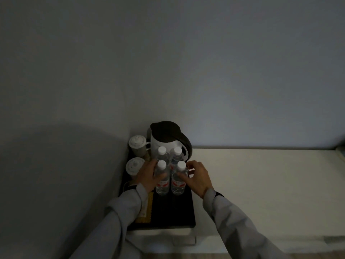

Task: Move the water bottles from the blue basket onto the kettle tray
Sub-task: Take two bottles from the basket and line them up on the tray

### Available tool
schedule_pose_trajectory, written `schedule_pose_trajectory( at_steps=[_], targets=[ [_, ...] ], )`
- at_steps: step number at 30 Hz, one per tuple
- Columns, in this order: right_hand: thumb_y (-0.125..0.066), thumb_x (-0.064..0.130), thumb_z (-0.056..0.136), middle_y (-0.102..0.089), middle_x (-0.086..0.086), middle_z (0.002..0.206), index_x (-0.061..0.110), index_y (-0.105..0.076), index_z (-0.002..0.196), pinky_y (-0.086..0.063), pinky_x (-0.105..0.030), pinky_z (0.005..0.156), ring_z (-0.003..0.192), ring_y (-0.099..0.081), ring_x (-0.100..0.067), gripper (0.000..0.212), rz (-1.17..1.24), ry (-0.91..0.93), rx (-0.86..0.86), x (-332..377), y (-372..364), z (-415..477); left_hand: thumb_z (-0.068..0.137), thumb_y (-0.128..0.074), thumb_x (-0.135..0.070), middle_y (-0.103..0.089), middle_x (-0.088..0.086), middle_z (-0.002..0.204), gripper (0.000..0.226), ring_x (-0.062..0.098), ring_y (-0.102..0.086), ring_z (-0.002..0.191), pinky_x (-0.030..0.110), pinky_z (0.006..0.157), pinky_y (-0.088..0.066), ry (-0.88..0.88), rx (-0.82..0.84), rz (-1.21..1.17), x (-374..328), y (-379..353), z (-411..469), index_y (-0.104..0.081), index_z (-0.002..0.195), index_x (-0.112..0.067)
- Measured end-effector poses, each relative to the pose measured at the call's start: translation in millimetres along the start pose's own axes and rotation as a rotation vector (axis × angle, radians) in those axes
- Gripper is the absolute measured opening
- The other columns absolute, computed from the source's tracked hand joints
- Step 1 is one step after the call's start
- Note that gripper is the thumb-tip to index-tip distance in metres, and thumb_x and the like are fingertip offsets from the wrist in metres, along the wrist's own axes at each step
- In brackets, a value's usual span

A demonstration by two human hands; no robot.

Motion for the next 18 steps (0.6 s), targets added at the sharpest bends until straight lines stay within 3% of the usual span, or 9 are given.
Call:
schedule_pose_trajectory(
  at_steps=[3, 8, 18],
  targets=[
    [-0.082, 0.051, 0.071, -0.056, -0.003, 0.104, 0.025, -0.058, 0.105, -0.057, -0.041, 0.082, 0.091, -0.063, -0.022, 0.049, -0.008, -0.042, 0.003, 1.2, -3.1, -1.1, 0.077, -0.068, -0.046, -0.06, 0.005, 0.113, 0.051, 0.026, -0.06, 0.105, 0.045, 0.088, -0.052, -0.006, 0.001, -0.006, 1.3, 2.4, -0.2, -0.055, 0.122, -0.024],
    [-0.082, 0.053, 0.07, -0.056, -0.005, 0.104, 0.022, -0.057, 0.105, -0.055, -0.04, 0.079, 0.09, -0.064, -0.026, 0.053, -0.034, -0.091, -0.018, 4.2, -8.6, -2.2, 0.085, -0.072, -0.031, -0.06, 0.012, 0.119, 0.048, 0.028, -0.058, 0.109, 0.045, 0.092, -0.05, 0.001, 0.004, 0.015, 1.8, 1.6, 2.2, -0.055, 0.128, -0.017],
    [-0.082, 0.045, 0.074, -0.058, -0.009, 0.106, 0.02, -0.061, 0.115, -0.056, -0.044, 0.086, 0.094, -0.062, -0.026, 0.053, -0.052, 0.005, 0.099, 8.3, -6.0, 5.0, 0.085, -0.071, -0.032, -0.058, 0.014, 0.123, 0.052, 0.031, -0.056, 0.114, 0.047, 0.096, -0.048, 0.036, -0.007, 0.015, 6.5, -2.6, 3.3, -0.052, 0.132, -0.018]
  ],
)
Point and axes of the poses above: each hand's wrist, its own z-axis towards the middle knuckle, its own y-axis out of the back of the hand, x = y × z, the point moved 3 cm from there along z, towards the middle knuckle
